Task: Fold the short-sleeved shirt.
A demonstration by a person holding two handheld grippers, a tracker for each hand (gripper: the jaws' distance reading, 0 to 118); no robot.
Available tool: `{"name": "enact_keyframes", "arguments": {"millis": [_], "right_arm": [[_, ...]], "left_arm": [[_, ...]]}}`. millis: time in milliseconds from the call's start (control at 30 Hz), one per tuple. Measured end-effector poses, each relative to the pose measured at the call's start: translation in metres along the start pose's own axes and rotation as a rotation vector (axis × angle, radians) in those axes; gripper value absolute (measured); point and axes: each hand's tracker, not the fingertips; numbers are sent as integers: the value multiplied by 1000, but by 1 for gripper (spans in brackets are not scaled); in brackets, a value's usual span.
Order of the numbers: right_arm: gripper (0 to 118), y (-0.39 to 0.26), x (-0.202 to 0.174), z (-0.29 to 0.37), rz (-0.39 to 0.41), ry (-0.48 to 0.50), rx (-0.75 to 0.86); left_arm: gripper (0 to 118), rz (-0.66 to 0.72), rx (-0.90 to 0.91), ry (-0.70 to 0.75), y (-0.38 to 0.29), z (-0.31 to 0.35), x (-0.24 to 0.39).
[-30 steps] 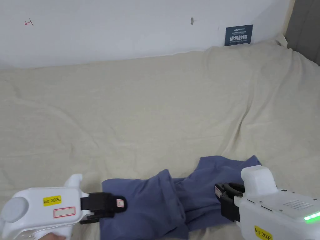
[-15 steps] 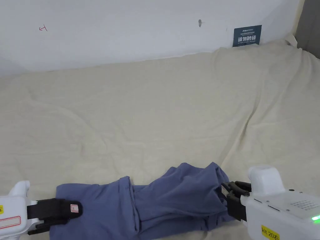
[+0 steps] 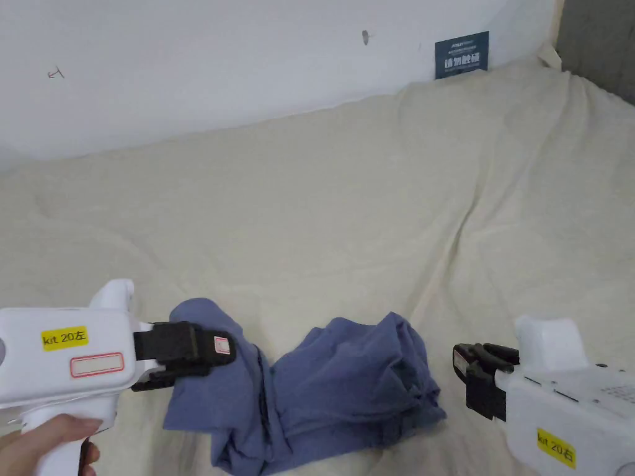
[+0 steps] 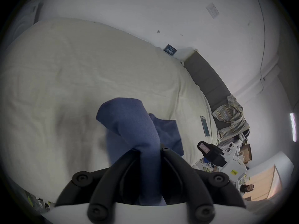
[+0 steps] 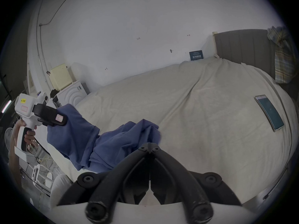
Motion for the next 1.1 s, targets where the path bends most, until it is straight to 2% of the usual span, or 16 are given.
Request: {"name": "enact_keyframes", "arguments": {"millis": [167,333,533,600,633,667,700,767,800,900,1033,1100], "right_arm": [[0,-2,13,10,-24,-10,14],[0,-5,26,17,-37,-33,16],[0,-7,34,17,-71,-46,13],[0,-8,33,16,-76,-45,10],[0,-8,32,15,-75,-42,7],[0,-8,30,14,-75,-38,2],[0,-7,29,13,-87,-23,-3],[0,-5,25,13,-103,7,-1],[0,-4,23,13,-105,14,3],[0,1,15,14,-81,12,15],[0,4,10,16,-57,8,21],[0,4,11,17,-59,8,25]], "left_arm": [[13,-107,-123,-21,11,-68,38],[13,-112,-190,-14,11,-126,54],[14,-137,-302,3,8,-160,64],[26,-215,-301,4,7,-159,70],[39,-219,-289,-25,7,-156,70],[60,-221,-288,-54,9,-155,69],[74,-211,-294,-96,11,-153,69],[101,-216,-274,-109,15,-146,71],[107,-224,-254,-122,14,-139,74],[109,-238,-200,-161,20,-122,71],[108,-233,-161,-101,21,-104,58],[102,-206,-180,-66,15,-98,49]]}}
